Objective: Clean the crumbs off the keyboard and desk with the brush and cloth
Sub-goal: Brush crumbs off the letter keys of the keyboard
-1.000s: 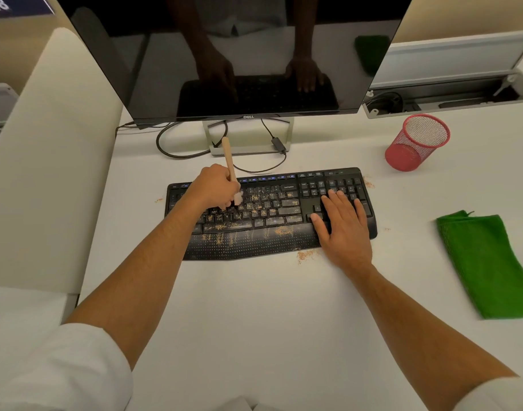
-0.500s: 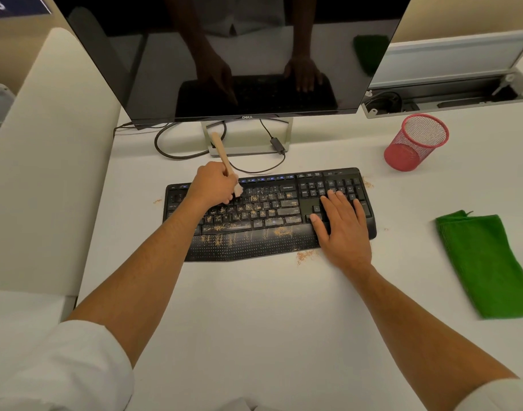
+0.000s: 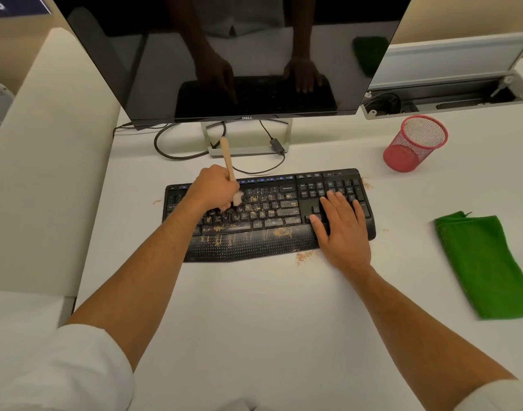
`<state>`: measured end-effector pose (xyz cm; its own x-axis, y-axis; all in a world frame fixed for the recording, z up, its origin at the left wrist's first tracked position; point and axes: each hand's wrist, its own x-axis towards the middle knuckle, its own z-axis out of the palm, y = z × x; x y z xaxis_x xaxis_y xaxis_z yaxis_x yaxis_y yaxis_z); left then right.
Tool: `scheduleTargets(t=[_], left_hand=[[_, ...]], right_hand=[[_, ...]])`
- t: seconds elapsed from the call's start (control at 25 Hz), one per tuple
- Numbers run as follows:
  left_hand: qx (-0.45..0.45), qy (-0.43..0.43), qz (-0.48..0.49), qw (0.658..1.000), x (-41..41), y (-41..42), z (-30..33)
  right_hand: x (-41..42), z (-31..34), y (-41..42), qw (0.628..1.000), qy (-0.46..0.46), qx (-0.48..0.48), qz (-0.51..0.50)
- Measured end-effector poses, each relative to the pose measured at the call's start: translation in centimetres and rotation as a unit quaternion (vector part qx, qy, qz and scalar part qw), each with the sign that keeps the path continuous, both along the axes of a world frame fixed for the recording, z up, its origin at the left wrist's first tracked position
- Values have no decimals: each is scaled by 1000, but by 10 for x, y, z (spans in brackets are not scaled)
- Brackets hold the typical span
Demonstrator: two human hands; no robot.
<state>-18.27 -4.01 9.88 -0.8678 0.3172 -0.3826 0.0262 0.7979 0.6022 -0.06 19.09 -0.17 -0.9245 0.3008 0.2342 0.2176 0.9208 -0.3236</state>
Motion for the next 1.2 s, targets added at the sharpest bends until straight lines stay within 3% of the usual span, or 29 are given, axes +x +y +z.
scheduleTargets(t=[0.12, 0.28, 0.52, 0.64, 0.76, 0.88, 1.0, 1.2], left_hand=[[-6, -56, -33, 998, -1, 2, 7], [54, 36, 18, 998, -3, 4, 4], [-6, 108, -18, 994, 3, 4, -4], [-74, 40, -57, 995, -2, 5, 8], [-68, 6, -38, 997, -7, 4, 10], [-22, 72, 4, 997, -5, 5, 2], [-54, 163, 6, 985, 1, 11, -4], [-60, 187, -41, 980, 11, 26, -8]], right_hand=[[0, -1, 1, 1000, -4, -1, -2], [0, 0, 1, 1000, -1, -3, -1], [0, 1, 0, 1000, -4, -8, -2], [0, 1, 0, 1000, -7, -7, -2], [0, 2, 0, 1000, -7, -8, -1], [0, 2, 0, 1000, -3, -9, -2], [0, 1, 0, 1000, -6, -8, -2], [1, 1, 0, 1000, -3, -5, -3]])
